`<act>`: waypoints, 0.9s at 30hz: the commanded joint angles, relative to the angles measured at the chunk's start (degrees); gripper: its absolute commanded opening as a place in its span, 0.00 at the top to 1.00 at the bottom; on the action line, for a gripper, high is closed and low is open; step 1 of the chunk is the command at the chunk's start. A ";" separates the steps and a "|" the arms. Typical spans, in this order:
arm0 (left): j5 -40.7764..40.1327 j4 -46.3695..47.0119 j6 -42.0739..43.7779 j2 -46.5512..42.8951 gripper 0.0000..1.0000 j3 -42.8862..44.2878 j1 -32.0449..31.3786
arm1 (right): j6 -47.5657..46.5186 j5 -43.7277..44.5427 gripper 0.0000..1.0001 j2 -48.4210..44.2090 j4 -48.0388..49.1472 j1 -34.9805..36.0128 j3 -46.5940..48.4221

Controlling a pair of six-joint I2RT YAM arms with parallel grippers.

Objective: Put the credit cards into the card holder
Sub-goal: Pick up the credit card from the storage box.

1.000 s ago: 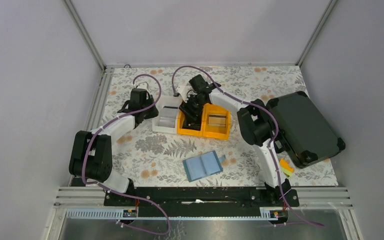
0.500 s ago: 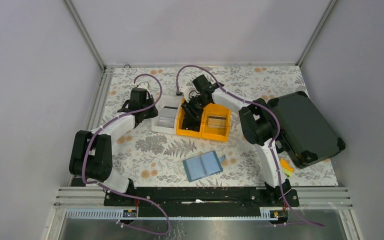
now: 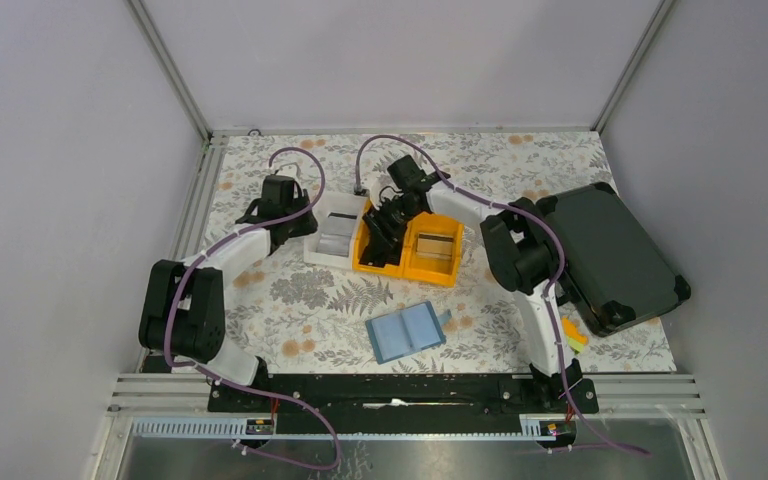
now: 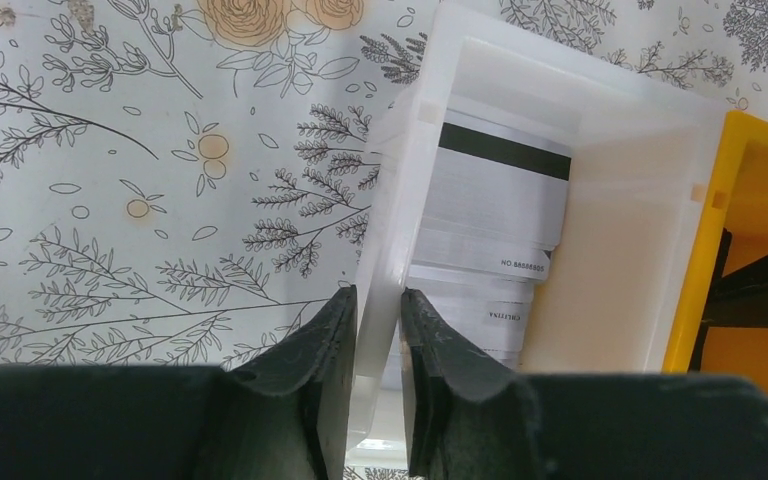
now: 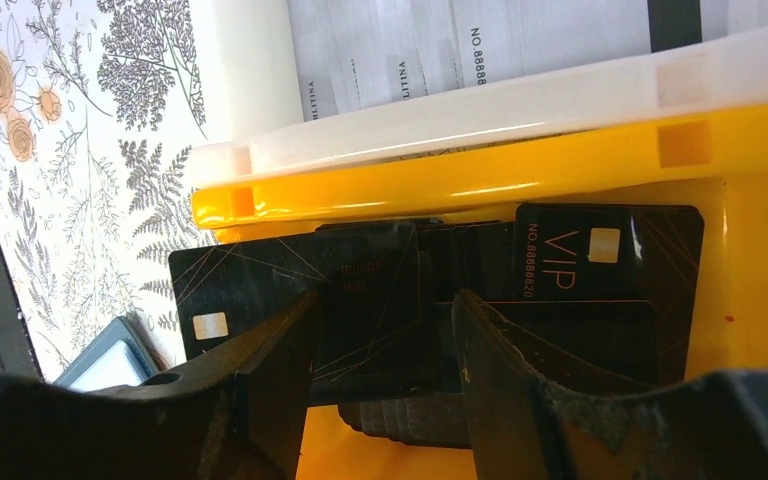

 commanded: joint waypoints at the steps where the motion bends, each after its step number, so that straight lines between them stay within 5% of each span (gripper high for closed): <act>1: -5.56 -0.71 -0.99 -2.28 0.66 1.67 1.09 | 3.27 4.02 0.42 -4.59 -0.71 -0.35 -4.22; 3: -6.01 -0.72 -2.62 -4.93 0.45 1.05 1.09 | 3.52 4.82 0.41 -4.95 -0.18 -0.33 -4.35; 8: -5.42 0.18 -8.56 -13.33 0.26 -1.64 0.78 | 4.24 6.58 0.41 -4.83 -0.13 -0.35 -3.70; 17: 9.31 16.16 -31.65 -22.54 0.33 -16.10 -3.22 | 9.61 8.92 0.43 -7.73 5.30 -0.33 -8.31; 27: 8.82 33.40 -47.48 -12.08 0.43 -23.05 -15.00 | 11.92 8.05 0.43 -8.14 8.09 -0.33 -10.40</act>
